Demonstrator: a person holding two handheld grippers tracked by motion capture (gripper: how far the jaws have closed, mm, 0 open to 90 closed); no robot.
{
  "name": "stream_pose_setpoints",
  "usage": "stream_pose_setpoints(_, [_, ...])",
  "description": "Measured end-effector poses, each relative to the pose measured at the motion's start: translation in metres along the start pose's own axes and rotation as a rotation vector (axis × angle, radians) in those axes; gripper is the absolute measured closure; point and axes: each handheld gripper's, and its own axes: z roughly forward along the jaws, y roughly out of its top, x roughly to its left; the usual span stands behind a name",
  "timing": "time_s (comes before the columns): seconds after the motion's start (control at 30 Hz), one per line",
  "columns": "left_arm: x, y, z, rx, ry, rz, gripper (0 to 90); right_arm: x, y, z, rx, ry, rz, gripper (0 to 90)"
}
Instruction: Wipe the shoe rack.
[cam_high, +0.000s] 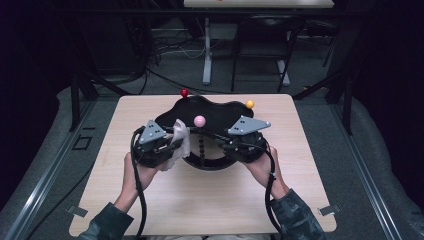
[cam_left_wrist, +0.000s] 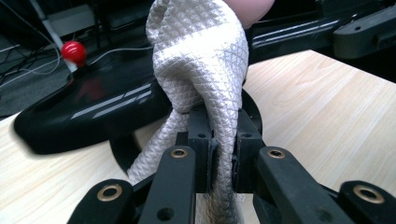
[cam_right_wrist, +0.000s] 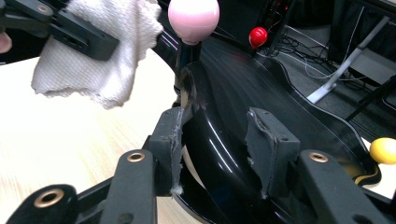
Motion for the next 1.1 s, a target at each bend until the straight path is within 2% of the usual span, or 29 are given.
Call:
stream_pose_setpoints(0.2, [0.005, -0.012, -0.002, 0.003, -0.008, -0.023, 81.5, 0.000, 0.000, 0.000, 0.001, -0.008, 0.000, 56.5])
stream_pose_setpoints(0.37, [-0.006, -0.022, 0.013, 0.025, -0.019, -0.018, 81.5, 0.000, 0.000, 0.000, 0.002, -0.007, 0.001, 56.5])
stream_pose_setpoints(0.47, [-0.013, -0.026, 0.027, 0.053, -0.015, -0.008, 81.5, 0.000, 0.000, 0.000, 0.001, -0.009, 0.001, 56.5])
stream_pose_setpoints(0.5, [-0.016, -0.027, 0.036, 0.053, -0.013, -0.014, 81.5, 0.000, 0.000, 0.000, 0.001, -0.008, 0.001, 56.5])
stream_pose_setpoints(0.63, [-0.021, -0.026, 0.048, 0.044, 0.002, -0.018, 81.5, 0.001, 0.000, 0.000, 0.000, -0.020, 0.000, 56.5])
stream_pose_setpoints(0.7, [-0.024, -0.024, 0.055, 0.027, 0.024, -0.026, 81.5, 0.001, 0.000, 0.000, 0.001, -0.021, 0.000, 56.5])
stream_pose_setpoints(0.87, [-0.026, -0.024, 0.062, -0.001, 0.056, -0.041, 81.5, 0.001, 0.000, 0.000, 0.001, -0.022, 0.000, 56.5])
stream_pose_setpoints(1.0, [-0.027, -0.028, 0.068, -0.001, 0.048, -0.042, 81.5, 0.001, 0.000, 0.000, 0.001, -0.022, -0.001, 56.5])
stream_pose_setpoints(1.1, [-0.026, -0.035, 0.076, 0.015, 0.042, -0.057, 81.5, 0.001, 0.000, 0.000, 0.001, -0.022, 0.000, 56.5])
